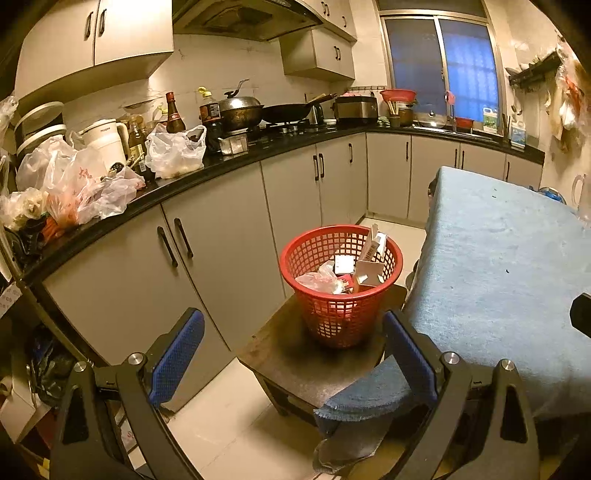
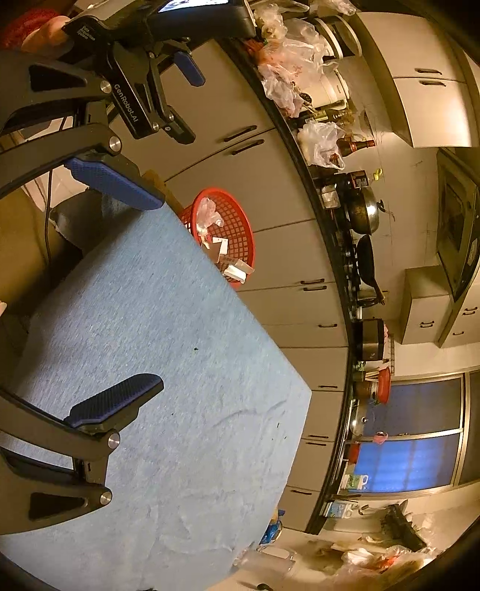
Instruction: Collect trash
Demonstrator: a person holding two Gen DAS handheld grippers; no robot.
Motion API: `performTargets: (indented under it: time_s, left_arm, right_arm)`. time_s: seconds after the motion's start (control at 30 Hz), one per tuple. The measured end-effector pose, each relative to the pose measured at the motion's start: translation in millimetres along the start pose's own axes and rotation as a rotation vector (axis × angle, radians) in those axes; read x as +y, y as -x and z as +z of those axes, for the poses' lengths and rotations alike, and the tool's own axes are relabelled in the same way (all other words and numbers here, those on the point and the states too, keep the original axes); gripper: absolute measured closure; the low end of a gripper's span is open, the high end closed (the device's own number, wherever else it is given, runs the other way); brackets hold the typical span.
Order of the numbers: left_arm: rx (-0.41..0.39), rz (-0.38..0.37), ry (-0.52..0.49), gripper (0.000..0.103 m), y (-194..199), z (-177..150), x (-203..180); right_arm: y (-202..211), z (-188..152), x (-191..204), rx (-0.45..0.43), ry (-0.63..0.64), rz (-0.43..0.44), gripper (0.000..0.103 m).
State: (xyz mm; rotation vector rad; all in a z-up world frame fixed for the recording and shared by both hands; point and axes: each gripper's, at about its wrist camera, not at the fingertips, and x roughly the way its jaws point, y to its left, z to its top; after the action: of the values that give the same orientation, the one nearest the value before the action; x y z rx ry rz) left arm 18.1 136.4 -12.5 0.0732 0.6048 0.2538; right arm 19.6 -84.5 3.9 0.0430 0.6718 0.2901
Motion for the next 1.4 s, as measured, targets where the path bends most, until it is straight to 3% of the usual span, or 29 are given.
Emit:
performTargets:
  time_s: [1.4]
  left_arm:
    - [0.013, -0.013, -0.002, 0.007, -3.7, -8.2, -2.4]
  right_arm:
    - [-3.7, -7.4, -1.6, 0.022, -0.012, 0.003, 0.01]
